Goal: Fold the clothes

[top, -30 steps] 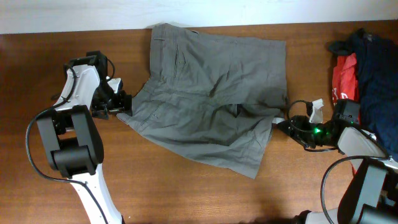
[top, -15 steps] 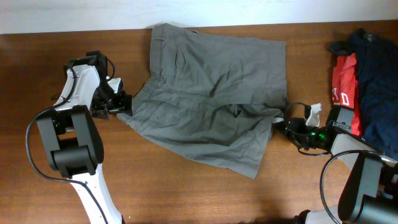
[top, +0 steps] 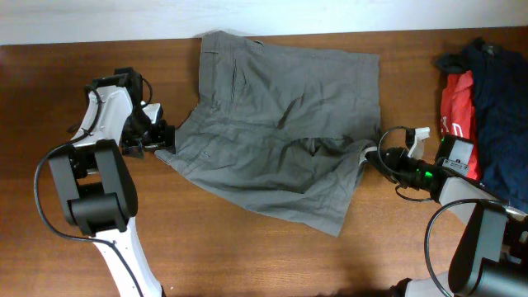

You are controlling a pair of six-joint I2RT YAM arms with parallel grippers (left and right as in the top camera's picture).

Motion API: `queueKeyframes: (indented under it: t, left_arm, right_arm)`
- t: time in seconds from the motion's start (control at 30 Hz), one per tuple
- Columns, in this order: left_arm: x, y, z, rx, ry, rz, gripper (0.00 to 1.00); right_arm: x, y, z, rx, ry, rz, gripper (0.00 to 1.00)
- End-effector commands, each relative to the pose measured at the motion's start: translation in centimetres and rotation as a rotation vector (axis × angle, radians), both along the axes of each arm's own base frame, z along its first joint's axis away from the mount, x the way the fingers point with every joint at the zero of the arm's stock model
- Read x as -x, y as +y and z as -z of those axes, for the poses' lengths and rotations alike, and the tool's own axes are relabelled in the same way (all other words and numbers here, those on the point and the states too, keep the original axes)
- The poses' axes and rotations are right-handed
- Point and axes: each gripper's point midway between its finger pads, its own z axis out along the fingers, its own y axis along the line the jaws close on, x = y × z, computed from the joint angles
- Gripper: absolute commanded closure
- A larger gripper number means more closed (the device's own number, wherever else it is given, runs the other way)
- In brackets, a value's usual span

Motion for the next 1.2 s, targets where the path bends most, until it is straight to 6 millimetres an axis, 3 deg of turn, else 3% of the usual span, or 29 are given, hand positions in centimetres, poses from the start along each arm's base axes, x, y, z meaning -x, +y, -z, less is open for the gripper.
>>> queueKeyframes:
  t: [0.0, 0.27, 0.37, 0.63, 0.8, 0.87, 1.0, 1.17]
  left_arm:
    - [0.2, 0.2, 0.4, 0.010, 0.011, 0.007, 0.17]
    - [0.2, 0.2, 0.4, 0.010, 0.011, 0.008, 0.17]
    - [0.2, 0.2, 0.4, 0.010, 0.011, 0.007, 0.17]
    - [0.2, 0.2, 0.4, 0.010, 0.011, 0.008, 0.17]
    - [0.2, 0.2, 0.4, 0.010, 0.011, 0.008, 0.17]
    - [0.2, 0.2, 0.4, 0.010, 0.010, 0.008, 0.17]
    - [0.2, 0.2, 0.4, 0.010, 0.010, 0.008, 0.17]
    - [0.2, 0.1, 0.4, 0.010, 0.009, 0.008, 0.17]
  right_arm:
    - [0.1, 0.6, -0.3, -0.028, -0.012, -0.023, 0.96]
    - [-0.1, -0.5, -4.1, -0.066, 0.015, 0.011, 0.96]
    - [0.0, -1.4, -5.3, 0.017, 0.057, 0.012, 0.96]
    - [1.8, -8.0, -6.1, 0.436, 0.324, 0.136, 0.96]
    - [2.3, -11.6, -7.0, 0.617, 0.385, 0.218, 0.96]
    - [1.6, -11.5, -7.6, 0.606, 0.356, 0.217, 0.96]
    - [0.4, -9.4, -8.6, 0.544, 0.234, 0.097, 0.96]
    - [0.0, -9.0, -8.9, 0.528, 0.204, 0.081, 0.96]
